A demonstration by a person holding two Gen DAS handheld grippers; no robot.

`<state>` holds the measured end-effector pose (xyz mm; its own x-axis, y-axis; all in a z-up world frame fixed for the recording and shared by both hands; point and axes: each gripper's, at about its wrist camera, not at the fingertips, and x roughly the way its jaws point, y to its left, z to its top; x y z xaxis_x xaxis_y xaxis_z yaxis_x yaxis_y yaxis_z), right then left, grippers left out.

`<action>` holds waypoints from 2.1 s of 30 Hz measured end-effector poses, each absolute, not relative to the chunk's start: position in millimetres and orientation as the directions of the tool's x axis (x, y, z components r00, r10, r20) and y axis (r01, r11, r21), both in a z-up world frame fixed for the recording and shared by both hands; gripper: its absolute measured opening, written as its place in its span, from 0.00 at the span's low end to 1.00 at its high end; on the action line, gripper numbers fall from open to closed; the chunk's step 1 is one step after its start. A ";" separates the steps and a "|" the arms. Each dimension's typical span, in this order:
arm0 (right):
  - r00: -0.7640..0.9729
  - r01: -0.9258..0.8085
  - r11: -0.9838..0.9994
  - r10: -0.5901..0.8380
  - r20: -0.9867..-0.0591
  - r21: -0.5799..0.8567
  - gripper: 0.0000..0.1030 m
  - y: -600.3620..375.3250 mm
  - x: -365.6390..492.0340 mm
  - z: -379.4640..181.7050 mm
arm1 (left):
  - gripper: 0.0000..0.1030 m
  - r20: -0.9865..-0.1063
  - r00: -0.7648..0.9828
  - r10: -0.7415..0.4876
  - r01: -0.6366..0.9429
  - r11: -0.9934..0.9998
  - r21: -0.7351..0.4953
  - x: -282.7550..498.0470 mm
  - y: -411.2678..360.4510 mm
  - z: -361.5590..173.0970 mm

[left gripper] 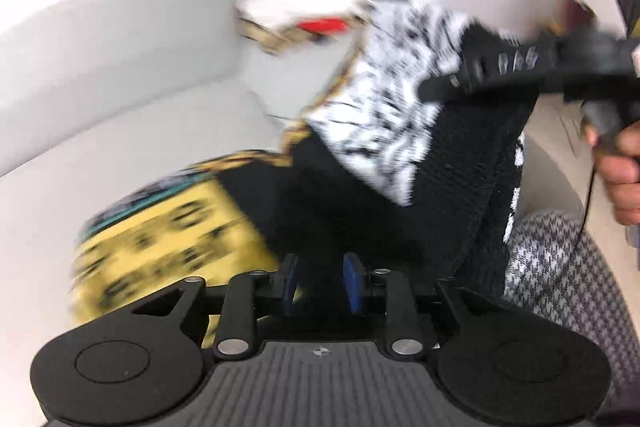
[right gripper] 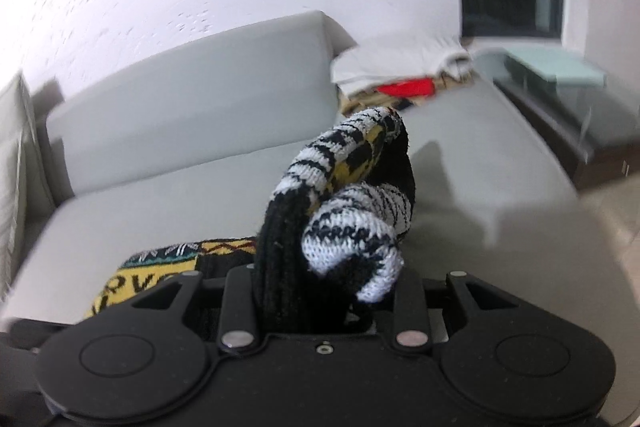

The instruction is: Fold clothes

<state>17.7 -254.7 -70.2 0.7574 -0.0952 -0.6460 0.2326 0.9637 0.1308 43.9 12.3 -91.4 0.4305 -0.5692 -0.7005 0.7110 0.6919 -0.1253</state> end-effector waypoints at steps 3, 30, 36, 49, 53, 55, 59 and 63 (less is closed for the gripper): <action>0.775 0.182 0.983 -0.131 -0.619 0.020 0.30 -214.5 20.4 -60.6 | 0.26 -0.681 0.506 -0.529 0.606 0.780 -0.155 36.0 81.3 -83.5; 0.680 -0.452 0.835 0.094 -0.727 -0.315 0.54 47.1 38.1 -149.3 | 0.26 -0.608 0.728 -0.317 0.180 0.944 -0.277 -27.1 232.6 -83.4; 0.655 -0.489 0.869 0.311 -0.689 -0.072 0.68 -10.0 -5.5 -90.7 | 0.28 -0.591 0.741 -0.317 0.196 0.945 -0.261 -38.0 217.7 -74.5; 0.860 -0.366 0.926 0.374 -0.347 0.091 0.13 -147.6 -96.6 -20.6 | 0.35 -0.581 0.710 -0.399 0.324 0.917 -0.233 -27.2 151.4 -58.2; 0.944 -0.296 0.945 0.267 -0.191 -0.138 0.00 -143.9 -128.8 -18.9 | 0.35 -0.587 0.687 -0.428 0.374 0.901 -0.219 -28.6 130.0 -59.0; 0.971 -0.235 0.934 0.218 -0.094 -0.267 0.00 -136.5 -141.4 -19.4 | 0.35 -0.590 0.679 -0.436 0.389 0.896 -0.215 -28.5 122.7 -59.3; 0.978 -0.183 0.924 0.205 0.029 -0.334 0.00 -130.9 -152.5 -21.9 | 0.35 -0.595 0.674 -0.438 0.398 0.894 -0.207 -27.8 115.8 -58.4; 0.978 -0.133 0.921 0.181 0.099 -0.366 0.00 -131.0 -160.9 -19.8 | 0.35 -0.589 0.679 -0.437 0.397 0.895 -0.206 -28.0 115.5 -55.6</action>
<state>-160.9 -131.0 -19.8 0.9785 0.1810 0.0993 -0.1333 0.9211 -0.3657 -28.0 115.5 -55.6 0.6793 -0.4371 -0.5894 0.3966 0.8945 -0.2062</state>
